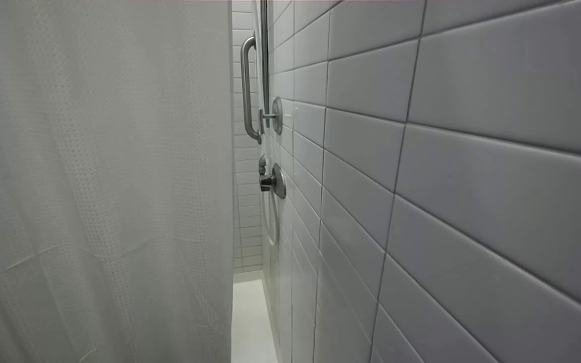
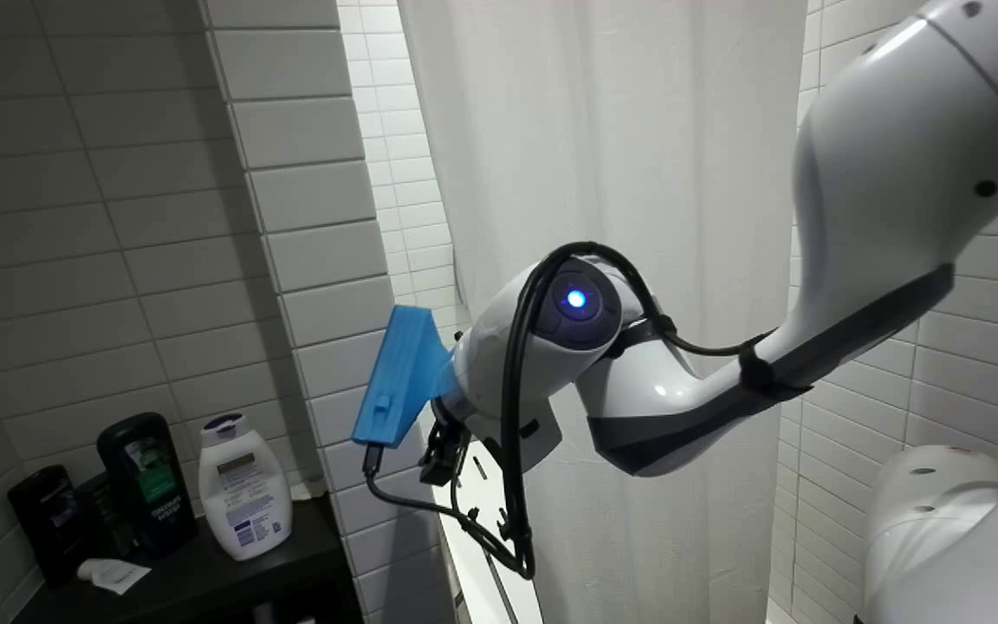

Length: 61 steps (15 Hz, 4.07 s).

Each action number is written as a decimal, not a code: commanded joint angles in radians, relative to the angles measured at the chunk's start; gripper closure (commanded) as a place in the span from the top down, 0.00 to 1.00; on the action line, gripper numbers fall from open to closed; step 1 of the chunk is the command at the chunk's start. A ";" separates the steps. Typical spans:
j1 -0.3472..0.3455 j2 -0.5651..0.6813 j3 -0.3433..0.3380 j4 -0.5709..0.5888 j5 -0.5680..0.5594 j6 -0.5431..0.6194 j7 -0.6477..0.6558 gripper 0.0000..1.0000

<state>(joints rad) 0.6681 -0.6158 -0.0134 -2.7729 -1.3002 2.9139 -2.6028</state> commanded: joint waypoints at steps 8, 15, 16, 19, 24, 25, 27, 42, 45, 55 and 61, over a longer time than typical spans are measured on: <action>0.088 0.571 0.060 0.271 -0.060 0.124 0.000 1.00; -0.034 0.797 0.275 0.380 -0.129 0.055 0.000 1.00; -0.041 0.824 0.298 0.396 -0.143 0.033 0.000 1.00; -0.042 0.908 0.361 0.439 -0.182 -0.026 0.000 1.00; -0.002 0.993 0.443 0.490 -0.247 -0.126 0.000 1.00; 0.007 0.996 0.452 0.498 -0.262 -0.141 0.000 1.00; 0.025 0.993 0.467 0.512 -0.283 -0.171 0.000 1.00; 0.073 0.966 0.489 0.563 -0.302 -0.183 0.043 1.00; 0.041 1.006 0.490 0.599 -0.333 -0.046 0.194 1.00; 0.069 1.101 0.523 0.927 -0.368 0.164 0.494 1.00; 0.116 1.122 0.525 1.071 -0.411 0.137 0.568 1.00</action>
<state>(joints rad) 0.7653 0.4717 0.5083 -1.7829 -1.6603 3.0496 -2.0850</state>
